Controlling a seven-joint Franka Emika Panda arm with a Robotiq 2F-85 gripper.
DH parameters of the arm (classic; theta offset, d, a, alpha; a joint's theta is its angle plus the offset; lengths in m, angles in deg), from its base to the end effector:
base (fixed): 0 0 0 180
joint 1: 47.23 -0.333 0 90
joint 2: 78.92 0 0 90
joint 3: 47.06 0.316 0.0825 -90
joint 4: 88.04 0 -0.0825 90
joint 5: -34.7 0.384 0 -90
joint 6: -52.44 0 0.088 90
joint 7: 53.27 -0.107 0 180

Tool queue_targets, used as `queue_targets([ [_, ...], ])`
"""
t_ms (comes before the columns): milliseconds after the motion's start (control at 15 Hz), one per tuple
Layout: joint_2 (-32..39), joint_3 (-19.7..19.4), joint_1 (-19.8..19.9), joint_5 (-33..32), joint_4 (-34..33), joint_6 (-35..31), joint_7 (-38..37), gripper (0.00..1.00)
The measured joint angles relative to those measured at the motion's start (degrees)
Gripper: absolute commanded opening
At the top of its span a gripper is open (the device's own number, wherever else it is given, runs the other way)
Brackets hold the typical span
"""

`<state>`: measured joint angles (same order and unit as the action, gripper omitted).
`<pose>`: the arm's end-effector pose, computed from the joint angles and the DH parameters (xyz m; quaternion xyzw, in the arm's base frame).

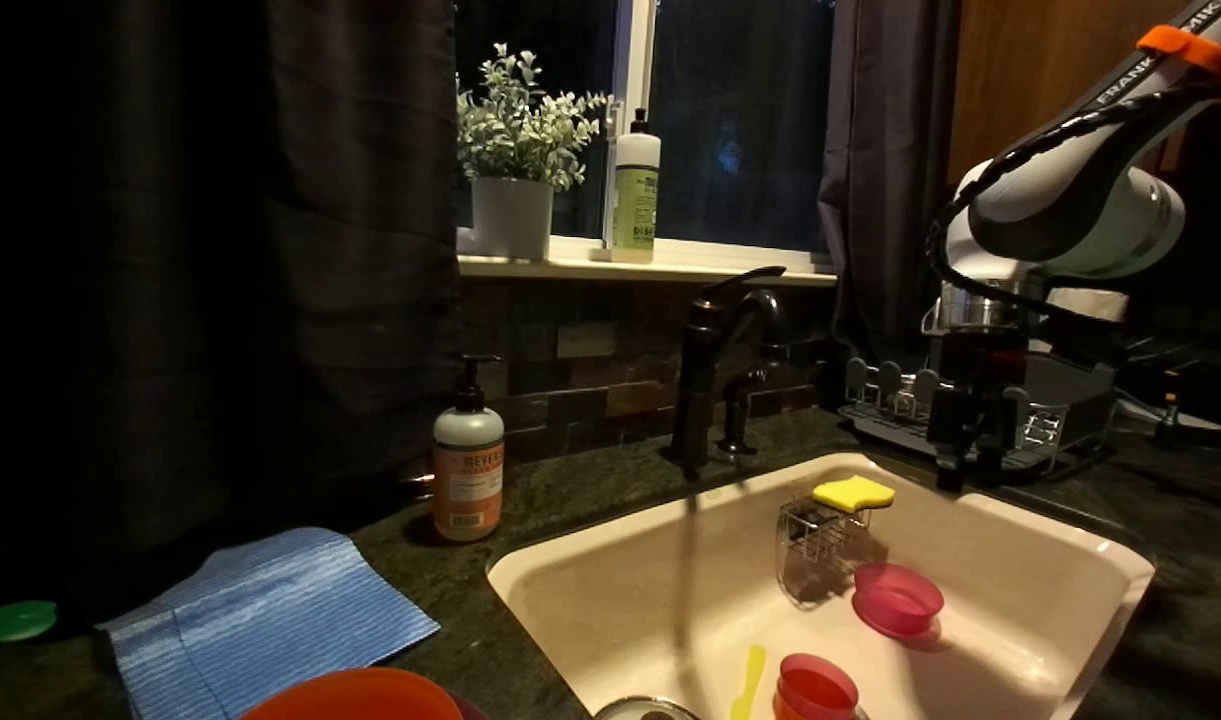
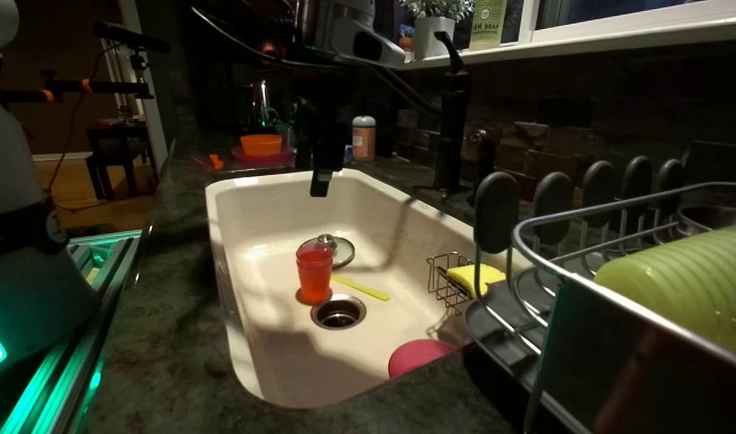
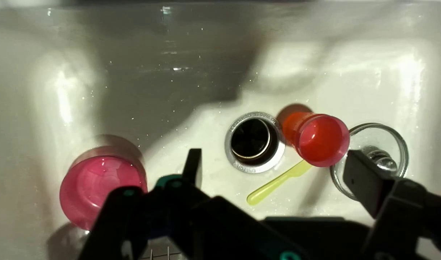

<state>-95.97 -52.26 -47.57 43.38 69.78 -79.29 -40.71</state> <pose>0.3624 -0.0251 0.2944 -0.9945 -0.0151 0.0692 0.0767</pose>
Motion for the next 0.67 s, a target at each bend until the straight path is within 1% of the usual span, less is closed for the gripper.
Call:
queue_targets([
  [200,0.4,0.1,-0.1,0.1,-0.2,0.0,0.3,1.0],
  [333,1.4,0.1,-1.0,0.7,-0.1,0.1,1.8,1.0],
  [667,8.2,0.7,-4.0,4.9,0.1,-0.3,7.6,1.0],
])
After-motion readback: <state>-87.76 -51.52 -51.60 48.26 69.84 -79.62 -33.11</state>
